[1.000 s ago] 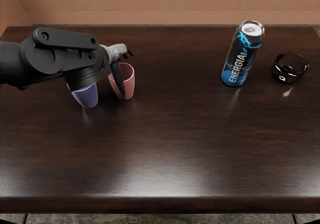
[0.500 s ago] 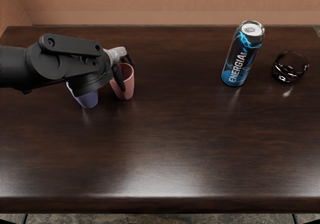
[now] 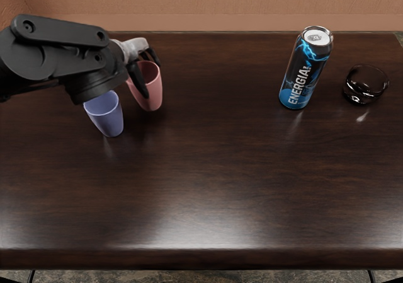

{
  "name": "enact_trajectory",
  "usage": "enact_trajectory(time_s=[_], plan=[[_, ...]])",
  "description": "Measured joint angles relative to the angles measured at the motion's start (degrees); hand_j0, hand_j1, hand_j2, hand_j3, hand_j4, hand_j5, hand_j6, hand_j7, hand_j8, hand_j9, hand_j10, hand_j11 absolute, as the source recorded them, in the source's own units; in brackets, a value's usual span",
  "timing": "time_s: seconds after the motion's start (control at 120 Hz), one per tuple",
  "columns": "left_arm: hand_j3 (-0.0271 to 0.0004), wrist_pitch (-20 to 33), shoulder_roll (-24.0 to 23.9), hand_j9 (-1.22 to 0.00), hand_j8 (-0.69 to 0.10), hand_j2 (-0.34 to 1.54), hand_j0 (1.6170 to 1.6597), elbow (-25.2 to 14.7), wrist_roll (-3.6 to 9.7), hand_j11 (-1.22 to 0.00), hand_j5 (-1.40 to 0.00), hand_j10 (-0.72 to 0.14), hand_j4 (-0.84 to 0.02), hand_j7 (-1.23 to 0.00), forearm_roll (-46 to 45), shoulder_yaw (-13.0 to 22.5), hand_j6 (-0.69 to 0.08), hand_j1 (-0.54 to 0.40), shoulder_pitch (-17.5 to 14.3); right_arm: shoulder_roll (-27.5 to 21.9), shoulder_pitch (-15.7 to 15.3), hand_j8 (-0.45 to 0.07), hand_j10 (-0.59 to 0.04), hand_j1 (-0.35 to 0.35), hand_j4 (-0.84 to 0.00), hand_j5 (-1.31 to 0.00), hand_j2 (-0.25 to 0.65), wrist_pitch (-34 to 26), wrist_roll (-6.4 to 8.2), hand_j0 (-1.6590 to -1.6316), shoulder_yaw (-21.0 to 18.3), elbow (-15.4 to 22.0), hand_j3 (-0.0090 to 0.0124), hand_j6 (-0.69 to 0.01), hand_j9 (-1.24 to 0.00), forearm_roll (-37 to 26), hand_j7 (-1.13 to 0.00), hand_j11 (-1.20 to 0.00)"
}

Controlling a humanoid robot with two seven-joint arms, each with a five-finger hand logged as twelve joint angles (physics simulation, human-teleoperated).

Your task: Pick up cup and place in cup with left hand

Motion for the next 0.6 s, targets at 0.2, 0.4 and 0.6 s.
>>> enact_trajectory(time_s=[0.2,0.4,0.6], plan=[[0.0000,-0.05,1.86,-0.60,-0.308,0.07,1.6555,-4.11,1.60,-0.60,-0.61,-0.431,-0.438,-0.60,-0.14,-0.60,-0.354,-0.083,-3.78,0.00,0.00,0.000,0.000,-0.349,0.000,0.00,0.000,0.02,0.00,-1.6581,0.01,0.00,0.0000,-0.001,0.00,0.00,0.00,0.00],[0.0000,-0.14,5.88,-0.60,-0.318,0.07,1.6555,-8.76,3.52,-0.61,-0.61,-0.437,-0.449,-0.61,0.06,-1.89,-0.357,-0.090,-7.63,0.00,0.00,0.000,0.000,-0.349,0.000,0.00,0.000,0.01,0.00,-1.6581,0.00,0.00,0.0000,-0.001,0.00,0.00,0.00,0.00],[0.0000,-0.67,9.31,-0.61,-0.321,0.06,1.6552,-11.86,4.89,-0.61,-0.61,-0.451,-0.447,-0.61,-0.01,-2.24,-0.367,-0.073,-10.08,0.00,0.00,0.000,0.000,-0.349,0.000,0.00,0.000,0.02,0.00,-1.6581,0.02,0.00,0.0000,-0.001,0.00,0.00,0.00,0.00]])
